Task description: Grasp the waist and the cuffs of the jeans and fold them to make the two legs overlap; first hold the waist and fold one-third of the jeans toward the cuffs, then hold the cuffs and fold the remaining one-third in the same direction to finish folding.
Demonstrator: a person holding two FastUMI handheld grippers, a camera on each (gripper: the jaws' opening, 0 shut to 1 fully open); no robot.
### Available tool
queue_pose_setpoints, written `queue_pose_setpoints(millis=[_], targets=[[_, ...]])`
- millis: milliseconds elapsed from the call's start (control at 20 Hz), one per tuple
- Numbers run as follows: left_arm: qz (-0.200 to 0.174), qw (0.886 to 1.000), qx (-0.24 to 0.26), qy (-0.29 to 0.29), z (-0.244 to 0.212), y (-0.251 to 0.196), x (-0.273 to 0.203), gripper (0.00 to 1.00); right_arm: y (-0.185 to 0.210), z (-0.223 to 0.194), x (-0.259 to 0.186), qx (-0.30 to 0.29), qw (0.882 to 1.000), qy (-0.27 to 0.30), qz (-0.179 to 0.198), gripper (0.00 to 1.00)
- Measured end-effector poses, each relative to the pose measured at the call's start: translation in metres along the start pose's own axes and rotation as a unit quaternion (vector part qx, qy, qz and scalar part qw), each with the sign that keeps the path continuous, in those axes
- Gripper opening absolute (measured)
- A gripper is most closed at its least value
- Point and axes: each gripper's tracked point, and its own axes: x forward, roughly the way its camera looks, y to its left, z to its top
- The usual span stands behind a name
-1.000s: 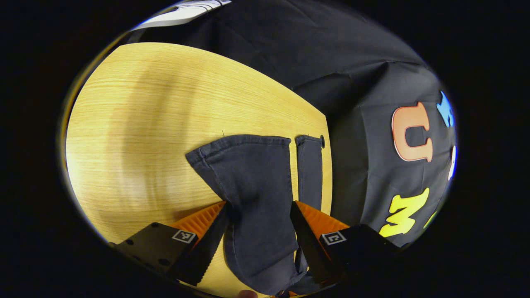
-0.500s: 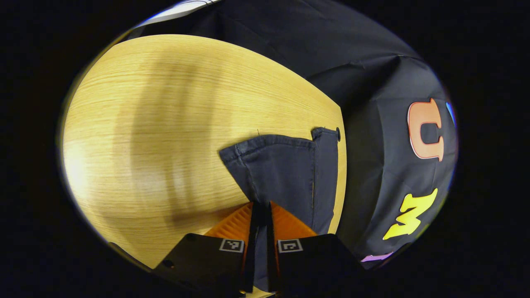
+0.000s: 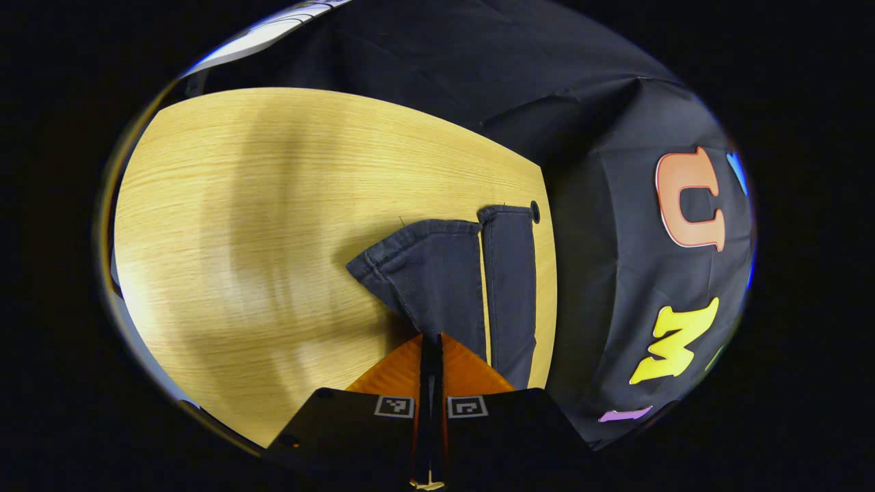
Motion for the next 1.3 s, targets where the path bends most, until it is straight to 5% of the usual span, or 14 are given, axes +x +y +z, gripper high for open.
queue_pose_setpoints(millis=[700,1300], targets=[[0.001,0.997,0.066,0.051,0.033,-0.116,-0.003,0.04,0.128,0.022,-0.030,-0.039,0.996,0.030,0.072,0.07],[0.033,0.986,0.136,0.091,0.060,-0.183,0.123,0.04,0.198,0.064,0.068,-0.024,0.997,0.031,0.063,0.07]])
